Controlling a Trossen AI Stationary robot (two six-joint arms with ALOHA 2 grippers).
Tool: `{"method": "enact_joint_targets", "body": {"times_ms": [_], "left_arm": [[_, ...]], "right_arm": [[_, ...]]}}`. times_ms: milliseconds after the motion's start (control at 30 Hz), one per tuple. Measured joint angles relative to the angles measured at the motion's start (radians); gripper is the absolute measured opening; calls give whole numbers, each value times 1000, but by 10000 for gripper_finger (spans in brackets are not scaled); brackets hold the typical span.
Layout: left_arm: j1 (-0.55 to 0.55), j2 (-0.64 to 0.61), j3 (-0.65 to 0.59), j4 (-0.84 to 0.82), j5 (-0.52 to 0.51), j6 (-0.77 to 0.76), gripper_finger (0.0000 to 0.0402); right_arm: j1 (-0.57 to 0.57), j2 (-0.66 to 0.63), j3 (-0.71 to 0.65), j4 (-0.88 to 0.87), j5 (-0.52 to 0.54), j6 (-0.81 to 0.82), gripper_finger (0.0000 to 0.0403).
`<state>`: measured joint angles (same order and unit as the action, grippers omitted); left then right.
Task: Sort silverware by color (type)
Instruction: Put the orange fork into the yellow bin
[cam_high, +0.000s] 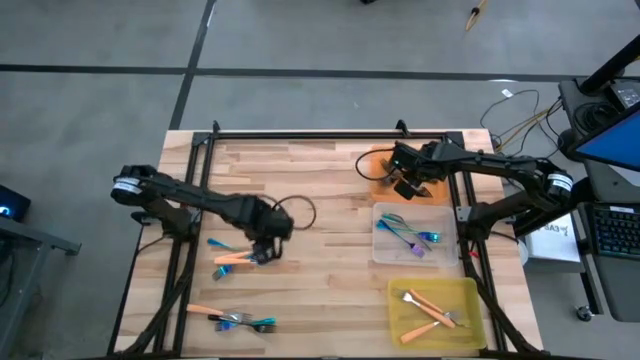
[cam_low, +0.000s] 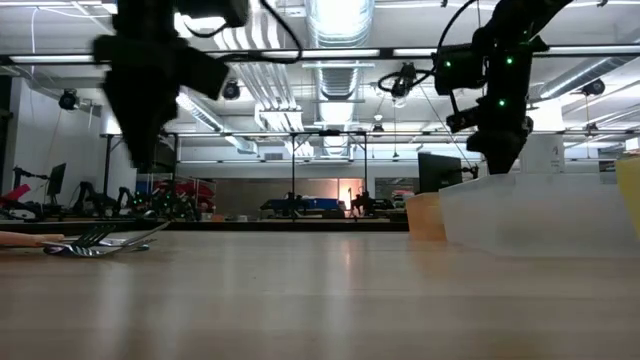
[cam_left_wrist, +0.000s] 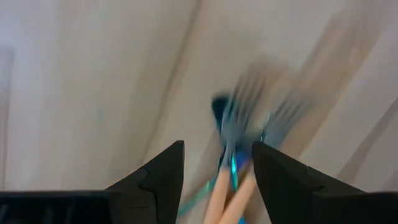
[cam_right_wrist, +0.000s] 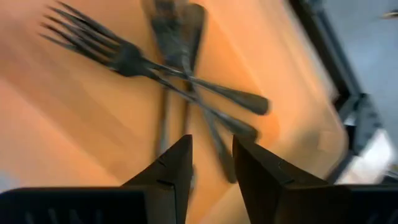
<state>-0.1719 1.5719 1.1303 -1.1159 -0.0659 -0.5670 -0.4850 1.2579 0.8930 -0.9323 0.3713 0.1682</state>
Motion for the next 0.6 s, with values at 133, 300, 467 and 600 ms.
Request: {"method": "enact_joint_targets", "body": {"times_ms": [133,300,467,600], "left_arm": [[-89,-16,-53,-26,5,-56,169],[-168,-63,-147,28,33,-78,169],[-169,-113,-265,193,109,-45,157],[-169,-150,-332,243,109,-42,137]], "right_arm": [[2,-1,34,4,-110,42,101],[7,-1,80,50,-147,31,92],[7,-1,132,56,-144,14,92],[7,-1,170,47,-145,-11,97]]}}
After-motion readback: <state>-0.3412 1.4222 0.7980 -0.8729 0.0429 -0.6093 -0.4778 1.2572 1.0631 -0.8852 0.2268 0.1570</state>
